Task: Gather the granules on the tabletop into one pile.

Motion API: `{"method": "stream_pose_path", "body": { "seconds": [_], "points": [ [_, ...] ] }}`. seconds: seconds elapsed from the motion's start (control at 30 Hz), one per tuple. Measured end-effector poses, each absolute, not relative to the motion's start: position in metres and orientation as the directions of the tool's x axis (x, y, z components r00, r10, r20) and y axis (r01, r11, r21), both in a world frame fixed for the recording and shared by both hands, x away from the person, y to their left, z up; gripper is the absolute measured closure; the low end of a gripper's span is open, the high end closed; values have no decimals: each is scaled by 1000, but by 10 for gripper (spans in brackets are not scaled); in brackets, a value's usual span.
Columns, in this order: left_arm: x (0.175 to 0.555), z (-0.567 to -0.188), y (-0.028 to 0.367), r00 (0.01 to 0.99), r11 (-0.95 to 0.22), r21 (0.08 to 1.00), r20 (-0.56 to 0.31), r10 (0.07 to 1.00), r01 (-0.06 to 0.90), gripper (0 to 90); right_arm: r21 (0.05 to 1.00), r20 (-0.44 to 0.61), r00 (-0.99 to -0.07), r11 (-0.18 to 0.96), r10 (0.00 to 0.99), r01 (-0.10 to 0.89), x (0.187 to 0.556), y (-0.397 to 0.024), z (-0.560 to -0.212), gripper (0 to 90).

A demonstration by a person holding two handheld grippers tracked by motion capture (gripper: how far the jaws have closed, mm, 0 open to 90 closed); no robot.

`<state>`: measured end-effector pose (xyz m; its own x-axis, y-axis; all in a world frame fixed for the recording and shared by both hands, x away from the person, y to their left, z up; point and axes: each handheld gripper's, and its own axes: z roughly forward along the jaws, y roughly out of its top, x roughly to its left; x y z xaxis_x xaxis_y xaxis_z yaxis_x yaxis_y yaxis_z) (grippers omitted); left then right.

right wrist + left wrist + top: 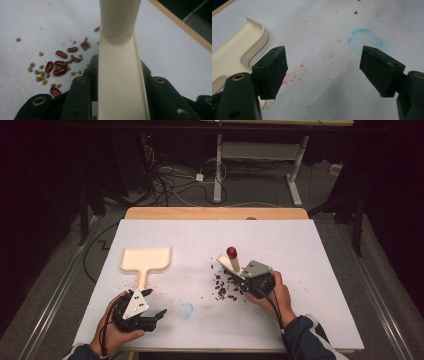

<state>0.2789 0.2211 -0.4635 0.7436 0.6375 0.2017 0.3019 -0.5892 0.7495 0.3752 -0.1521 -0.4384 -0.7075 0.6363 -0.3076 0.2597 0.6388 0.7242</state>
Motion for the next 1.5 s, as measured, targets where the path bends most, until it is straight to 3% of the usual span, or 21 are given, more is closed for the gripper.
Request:
{"method": "stream_pose_path", "body": {
  "seconds": [0.27,0.6,0.97,1.5],
  "points": [
    [281,-465,220,752,-577,752,171,636,317,214,771,-306,-701,600,644,215,426,-161,-424,678],
    [282,-467,222,755,-578,747,160,636,329,214,777,-348,-749,621,564,106,473,-117,-434,678],
    [276,-466,223,744,-590,740,188,641,322,227,742,-273,-862,664,427,94,455,-109,-459,666],
    [277,-467,217,744,-613,717,200,637,332,228,720,-284,-932,692,226,-51,401,-154,-457,660]
  ]
}}
